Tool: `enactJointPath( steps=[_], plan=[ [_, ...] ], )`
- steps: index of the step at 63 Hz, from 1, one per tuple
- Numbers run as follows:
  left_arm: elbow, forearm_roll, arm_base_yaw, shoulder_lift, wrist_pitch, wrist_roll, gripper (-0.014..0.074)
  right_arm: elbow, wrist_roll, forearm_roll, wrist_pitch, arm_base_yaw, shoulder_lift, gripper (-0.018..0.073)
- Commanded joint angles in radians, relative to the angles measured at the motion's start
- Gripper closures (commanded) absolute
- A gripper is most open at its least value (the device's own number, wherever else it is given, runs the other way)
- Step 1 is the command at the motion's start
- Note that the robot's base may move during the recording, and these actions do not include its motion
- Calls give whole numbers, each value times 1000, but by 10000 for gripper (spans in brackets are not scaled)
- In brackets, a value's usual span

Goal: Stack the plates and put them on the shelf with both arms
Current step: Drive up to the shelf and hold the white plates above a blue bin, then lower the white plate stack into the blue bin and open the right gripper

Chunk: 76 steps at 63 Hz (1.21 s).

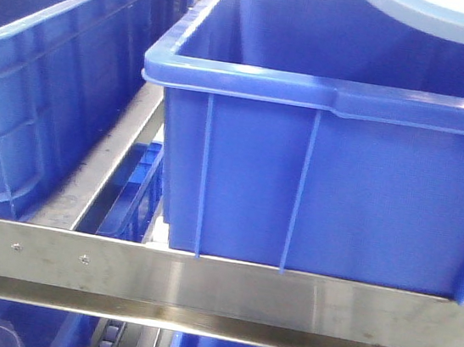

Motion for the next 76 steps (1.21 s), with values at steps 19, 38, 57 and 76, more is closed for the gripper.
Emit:
enactJointPath(
  steps=[19, 38, 57, 76],
  plan=[
    [-31, -4, 0, 8, -91, -9, 505, -29, -3, 4, -98, -7, -5, 511],
    [-31, -4, 0, 8, -91, -9, 505, -29, -3, 4, -98, -7, -5, 511],
    [-31, -4, 0, 8, -91, -9, 505, -29, -3, 4, -98, -7, -5, 511],
    [-31, -4, 0, 8, -91, -9, 505, -29, -3, 4, -175, -7, 14, 511]
  ],
)
